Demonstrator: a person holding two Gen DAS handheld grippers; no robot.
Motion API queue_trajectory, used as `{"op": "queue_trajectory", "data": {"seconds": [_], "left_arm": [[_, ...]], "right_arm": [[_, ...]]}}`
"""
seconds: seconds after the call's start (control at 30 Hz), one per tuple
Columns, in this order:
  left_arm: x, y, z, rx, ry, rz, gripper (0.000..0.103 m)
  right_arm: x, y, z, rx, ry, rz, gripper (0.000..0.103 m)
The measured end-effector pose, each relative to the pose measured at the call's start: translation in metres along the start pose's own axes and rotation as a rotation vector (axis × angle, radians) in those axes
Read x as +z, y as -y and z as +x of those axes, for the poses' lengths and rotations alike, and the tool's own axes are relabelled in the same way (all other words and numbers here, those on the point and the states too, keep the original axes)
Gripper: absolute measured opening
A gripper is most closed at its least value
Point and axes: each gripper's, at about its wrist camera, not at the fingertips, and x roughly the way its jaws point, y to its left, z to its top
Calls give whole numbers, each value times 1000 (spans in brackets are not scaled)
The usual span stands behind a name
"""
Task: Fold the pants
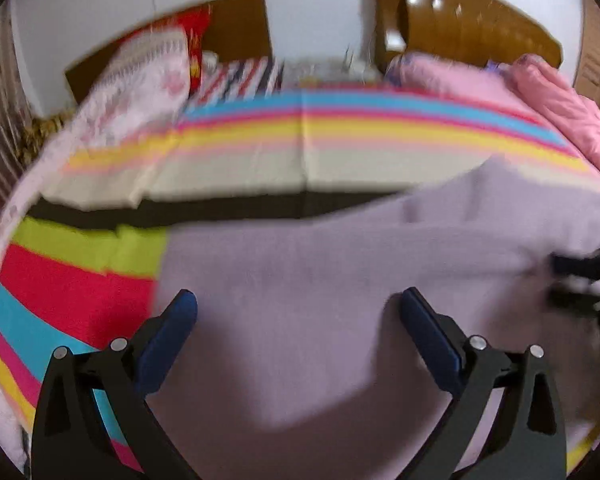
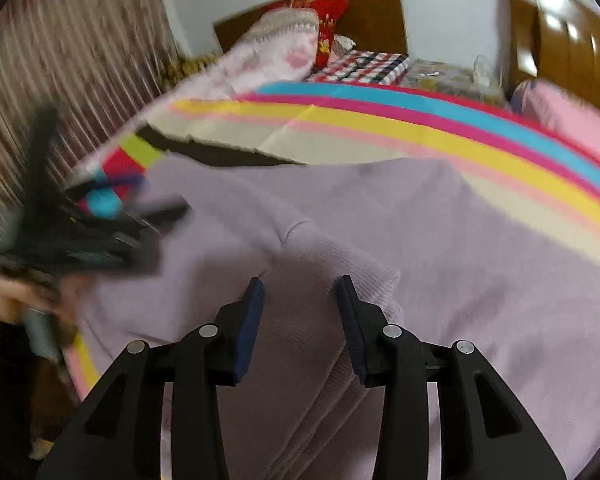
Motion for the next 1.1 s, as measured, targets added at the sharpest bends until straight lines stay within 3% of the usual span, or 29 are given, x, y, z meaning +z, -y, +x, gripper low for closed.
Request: {"op": "queue_trajectory", "data": {"seconds": [0.07,0.13,0.3,0.43,0.5,0.6,0.83,0.93,1.0,1.1], "left_arm": [[-2,-10,-5,-38,15,-44,102],[-3,-11,-4,-36,15,-47,102],[-2,-10,-2,-11,21,-35,102],[-5,-8,0,-4,28,-36,102],[-4,-9,1,1,29,-32,102],[-4,-9,1,5,31,-33,102],[-5,-7,0,16,35,-30,102],[-6,-6,-1,21,36,-26,102],[-7,-5,-2,26,39,-25,102],[-7,-5,-2,30,40,-27,102]], "right_arm": [[-2,17,-23,-131,89,46,38],[-6,33,-39,-139,112,57,39],[-14,23,-18,-220,-51,-101,48],[-21,8,-11,-229,-73,-174,53],[-22,12,-9,-232,-80,-154,64],[-21,26,-15,-274,-56,-71,72],[-16,24,0,-315,-94,-98,75],[-12,48,-19,-416,7,74,76],[-10,49,-35,-363,70,111,76],[-9,12,-50,-199,118,-35,76]]}}
